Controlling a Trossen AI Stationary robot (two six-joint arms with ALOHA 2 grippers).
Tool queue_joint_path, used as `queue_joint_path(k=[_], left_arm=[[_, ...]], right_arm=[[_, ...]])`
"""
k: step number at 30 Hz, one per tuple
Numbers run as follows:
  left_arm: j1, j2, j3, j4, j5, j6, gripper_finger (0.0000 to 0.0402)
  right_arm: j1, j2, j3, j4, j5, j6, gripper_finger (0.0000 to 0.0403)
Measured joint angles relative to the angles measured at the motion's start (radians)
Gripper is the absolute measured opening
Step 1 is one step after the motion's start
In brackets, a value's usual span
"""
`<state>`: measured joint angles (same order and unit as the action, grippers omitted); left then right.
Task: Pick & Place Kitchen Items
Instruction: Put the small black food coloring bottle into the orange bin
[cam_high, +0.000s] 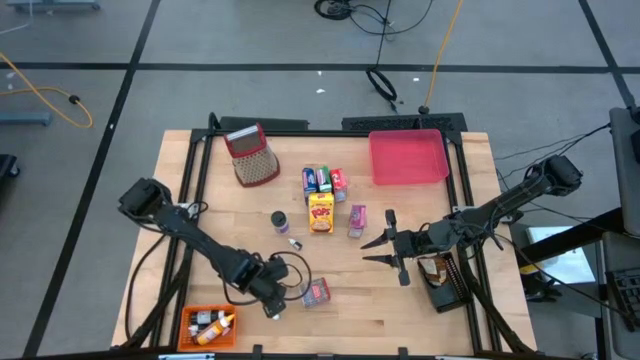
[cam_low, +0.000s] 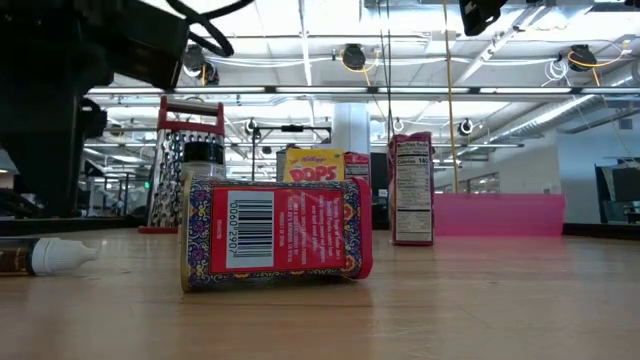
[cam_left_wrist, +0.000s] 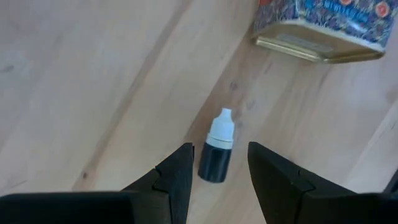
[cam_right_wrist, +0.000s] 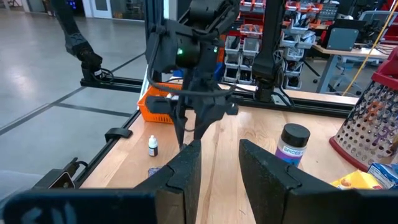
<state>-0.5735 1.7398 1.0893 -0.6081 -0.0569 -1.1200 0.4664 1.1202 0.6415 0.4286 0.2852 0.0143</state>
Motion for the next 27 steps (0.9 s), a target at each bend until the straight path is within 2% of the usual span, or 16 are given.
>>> queue_joint_path(k=[8,18,27], left_arm=[[0.000,0.066,0.000,0.036,0.072,0.031,0.0157],[0.000,0.104,0.003,0.031,0.075,0.061,0.0150],[0.002,0.103,0.003,0.027,0.072,0.080,0.0031]], right_arm=[[0.000,0.000,0.000,-0.001,0.000,0.000,0.0100],[0.000,0.000,0.000,-0.008,0.000,0.000,0.0100],[0.000,0.000,0.000,-0.016,0.000,0.000,0.0100]])
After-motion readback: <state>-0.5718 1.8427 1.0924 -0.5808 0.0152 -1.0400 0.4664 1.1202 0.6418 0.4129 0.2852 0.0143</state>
